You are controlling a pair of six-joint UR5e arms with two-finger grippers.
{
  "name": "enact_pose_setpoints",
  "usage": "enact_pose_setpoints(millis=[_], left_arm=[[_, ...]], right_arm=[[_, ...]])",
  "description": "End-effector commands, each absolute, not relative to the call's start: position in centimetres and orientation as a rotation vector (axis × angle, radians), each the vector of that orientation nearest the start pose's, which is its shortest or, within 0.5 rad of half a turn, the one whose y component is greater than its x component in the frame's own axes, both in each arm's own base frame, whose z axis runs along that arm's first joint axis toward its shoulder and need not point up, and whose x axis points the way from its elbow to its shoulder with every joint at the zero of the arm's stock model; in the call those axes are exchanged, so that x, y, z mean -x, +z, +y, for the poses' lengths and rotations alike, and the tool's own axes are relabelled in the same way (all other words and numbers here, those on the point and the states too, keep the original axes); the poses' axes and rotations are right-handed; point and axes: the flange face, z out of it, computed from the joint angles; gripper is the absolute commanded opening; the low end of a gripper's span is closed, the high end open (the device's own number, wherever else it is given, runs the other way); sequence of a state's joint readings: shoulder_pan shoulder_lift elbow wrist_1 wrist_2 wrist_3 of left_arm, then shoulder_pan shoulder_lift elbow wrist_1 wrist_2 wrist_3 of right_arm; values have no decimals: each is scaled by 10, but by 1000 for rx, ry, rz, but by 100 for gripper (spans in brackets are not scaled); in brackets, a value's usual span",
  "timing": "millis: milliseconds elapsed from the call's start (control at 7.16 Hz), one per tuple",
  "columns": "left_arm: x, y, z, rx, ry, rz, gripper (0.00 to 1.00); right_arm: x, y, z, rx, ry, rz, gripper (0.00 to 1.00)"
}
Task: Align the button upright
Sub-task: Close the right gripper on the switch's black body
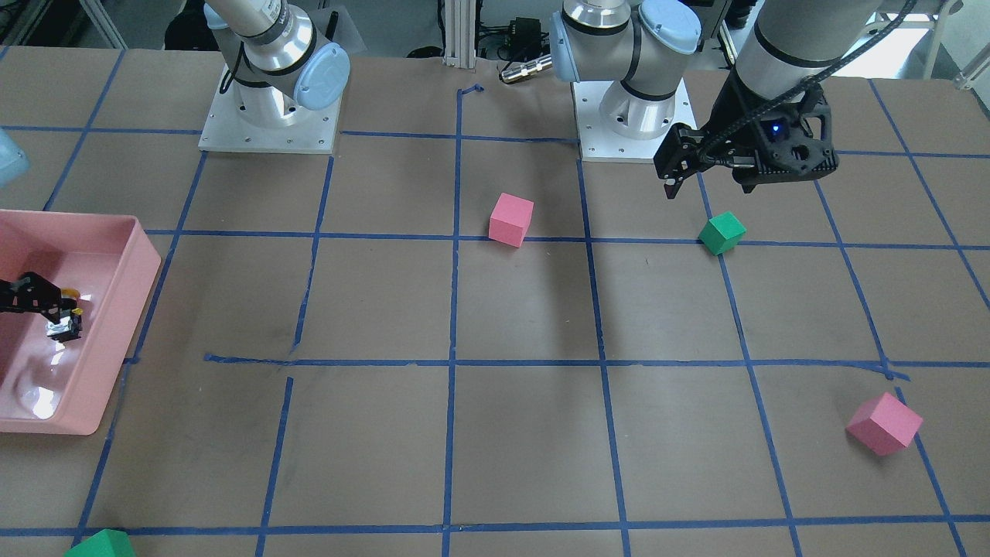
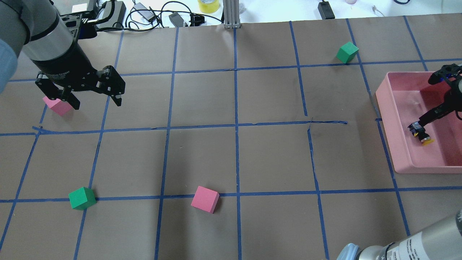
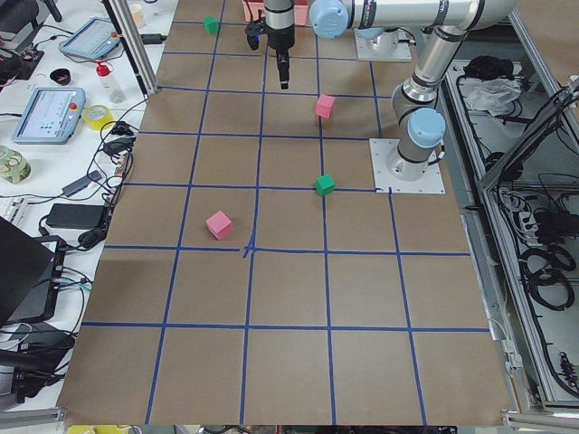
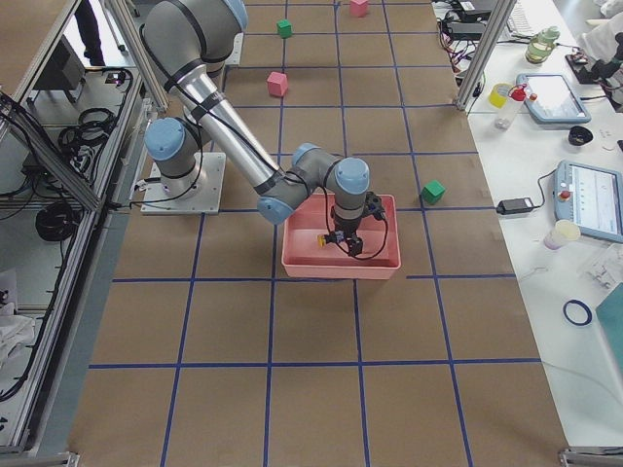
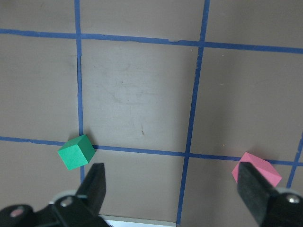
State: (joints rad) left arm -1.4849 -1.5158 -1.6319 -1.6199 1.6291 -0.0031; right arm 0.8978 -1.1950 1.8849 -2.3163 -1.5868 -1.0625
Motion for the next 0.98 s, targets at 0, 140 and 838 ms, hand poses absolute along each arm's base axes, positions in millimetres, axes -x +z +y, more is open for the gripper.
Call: enact_pose_setpoints(millis=[0,140,838], left_arm=[[87,480,-472,135,89,3081,100],[87,479,-474,137,89,3083,100],[86,476,-476,137,89,3081,100]], right_arm=[[243,211,-521,616,-41,3111,100],[241,208,-519,615,-37,3106,100],[232,188,-507,612,6,3075,100]])
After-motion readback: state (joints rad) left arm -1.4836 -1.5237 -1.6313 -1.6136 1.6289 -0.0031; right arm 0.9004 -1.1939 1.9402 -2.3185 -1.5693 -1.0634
